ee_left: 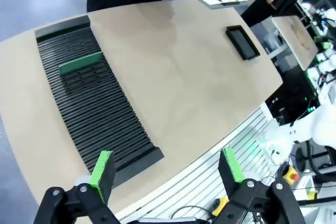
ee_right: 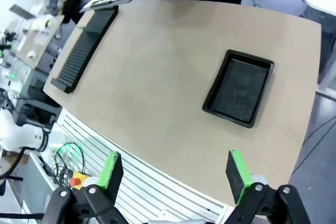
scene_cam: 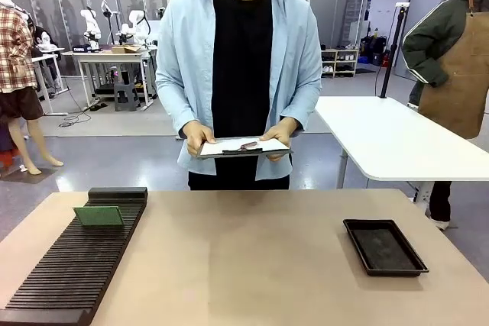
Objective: Inspect the PCB.
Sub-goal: Pick up the Blank PCB and present it to the human.
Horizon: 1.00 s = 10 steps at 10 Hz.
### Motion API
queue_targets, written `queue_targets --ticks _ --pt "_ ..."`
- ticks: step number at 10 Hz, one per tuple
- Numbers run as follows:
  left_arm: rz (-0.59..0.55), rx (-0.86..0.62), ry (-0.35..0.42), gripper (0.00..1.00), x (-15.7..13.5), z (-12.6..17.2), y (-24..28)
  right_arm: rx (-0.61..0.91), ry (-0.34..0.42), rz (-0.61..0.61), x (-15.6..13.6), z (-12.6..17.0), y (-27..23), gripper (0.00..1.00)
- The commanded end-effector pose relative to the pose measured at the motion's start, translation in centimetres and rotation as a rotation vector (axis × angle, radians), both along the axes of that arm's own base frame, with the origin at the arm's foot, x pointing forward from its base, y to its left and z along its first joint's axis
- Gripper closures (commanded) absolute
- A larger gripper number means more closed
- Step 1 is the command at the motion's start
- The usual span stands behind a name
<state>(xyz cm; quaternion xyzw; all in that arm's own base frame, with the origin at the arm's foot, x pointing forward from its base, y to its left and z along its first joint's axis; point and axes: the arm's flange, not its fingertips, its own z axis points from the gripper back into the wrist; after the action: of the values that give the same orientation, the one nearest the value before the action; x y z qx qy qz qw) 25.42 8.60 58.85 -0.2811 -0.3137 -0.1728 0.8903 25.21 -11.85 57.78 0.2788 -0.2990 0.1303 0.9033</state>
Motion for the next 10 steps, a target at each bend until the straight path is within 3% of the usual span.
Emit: queue_targets --ticks 1,8,10 --pt "0.015 -0.039 -0.034 0.00 -0.9 -1.5 0.5 0.036 -0.036 -0.001 -0.6 -1.5 -0.2 0.00" --pt "0.034 -0.017 -0.006 0.00 -1.0 -0.8 1.1 0.016 -0.004 -0.015 -0.5 -0.7 -0.6 0.00" --pt "-0.054 0.377 -0.146 0.00 -1.6 0.9 -4.3 0.016 -0.004 -0.015 -0.5 -0.7 -0.6 0.00"
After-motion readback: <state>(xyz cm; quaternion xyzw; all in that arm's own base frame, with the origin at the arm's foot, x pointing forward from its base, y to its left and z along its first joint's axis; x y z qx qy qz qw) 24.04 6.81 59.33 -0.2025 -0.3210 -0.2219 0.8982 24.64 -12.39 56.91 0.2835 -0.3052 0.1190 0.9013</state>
